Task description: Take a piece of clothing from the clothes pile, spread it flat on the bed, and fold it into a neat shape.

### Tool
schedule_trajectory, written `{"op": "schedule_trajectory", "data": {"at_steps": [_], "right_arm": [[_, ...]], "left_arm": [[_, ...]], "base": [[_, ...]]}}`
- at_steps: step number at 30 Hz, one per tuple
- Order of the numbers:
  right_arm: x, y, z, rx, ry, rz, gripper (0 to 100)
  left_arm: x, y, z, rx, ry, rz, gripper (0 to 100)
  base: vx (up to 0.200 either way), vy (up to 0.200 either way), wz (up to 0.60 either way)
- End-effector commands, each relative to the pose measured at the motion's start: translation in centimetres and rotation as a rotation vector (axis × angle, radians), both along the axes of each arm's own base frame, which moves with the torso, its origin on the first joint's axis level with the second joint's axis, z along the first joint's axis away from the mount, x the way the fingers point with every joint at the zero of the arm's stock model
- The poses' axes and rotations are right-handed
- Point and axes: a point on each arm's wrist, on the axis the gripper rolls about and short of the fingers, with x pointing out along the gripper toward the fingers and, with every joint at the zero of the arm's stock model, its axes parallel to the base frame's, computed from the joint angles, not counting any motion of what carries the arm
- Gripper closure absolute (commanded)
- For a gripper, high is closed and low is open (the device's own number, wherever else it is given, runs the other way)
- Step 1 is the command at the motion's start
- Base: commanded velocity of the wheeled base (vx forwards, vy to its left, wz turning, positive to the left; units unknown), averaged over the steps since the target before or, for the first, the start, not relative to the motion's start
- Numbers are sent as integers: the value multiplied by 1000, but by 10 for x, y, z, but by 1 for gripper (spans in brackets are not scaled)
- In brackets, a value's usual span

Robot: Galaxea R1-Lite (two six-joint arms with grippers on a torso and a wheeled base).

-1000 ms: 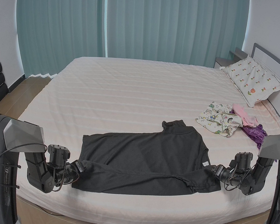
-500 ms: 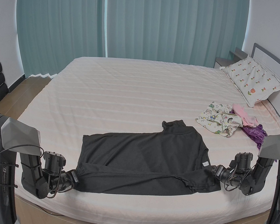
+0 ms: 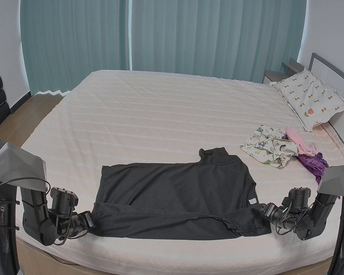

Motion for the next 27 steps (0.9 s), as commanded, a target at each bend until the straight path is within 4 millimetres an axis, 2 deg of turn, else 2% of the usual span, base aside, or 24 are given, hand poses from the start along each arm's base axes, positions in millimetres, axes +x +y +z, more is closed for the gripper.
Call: {"op": "schedule_trajectory", "data": {"at_steps": [1, 5, 8, 12, 15, 18, 22, 27], "right_arm": [[0, 0, 1, 0, -3, 1, 0], [1, 0, 2, 0, -7, 1, 0], [1, -1, 3, 0, -10, -2, 0], [2, -1, 2, 0, -10, -2, 0], [0, 1, 1, -1, -3, 5, 0], [0, 3, 0, -1, 0, 9, 0], [0, 3, -1, -1, 2, 9, 0], [0, 3, -2, -2, 4, 12, 0]], "left_arm": [[0, 0, 1, -3, -5, 1, 0], [5, 5, 7, -8, -38, 22, 0], [14, 14, 28, -41, -127, 62, 0], [23, 11, 36, -112, -168, 101, 0], [36, 2, 38, -261, -179, 29, 0], [37, 1, 33, -286, -158, -21, 0], [39, 5, 7, -178, -122, -109, 0], [38, 6, -1, -151, -139, -117, 0]], "base": [[0, 0, 0], [0, 0, 0], [0, 0, 0], [0, 0, 0], [0, 0, 0], [0, 0, 0], [0, 0, 0], [0, 0, 0]]}}
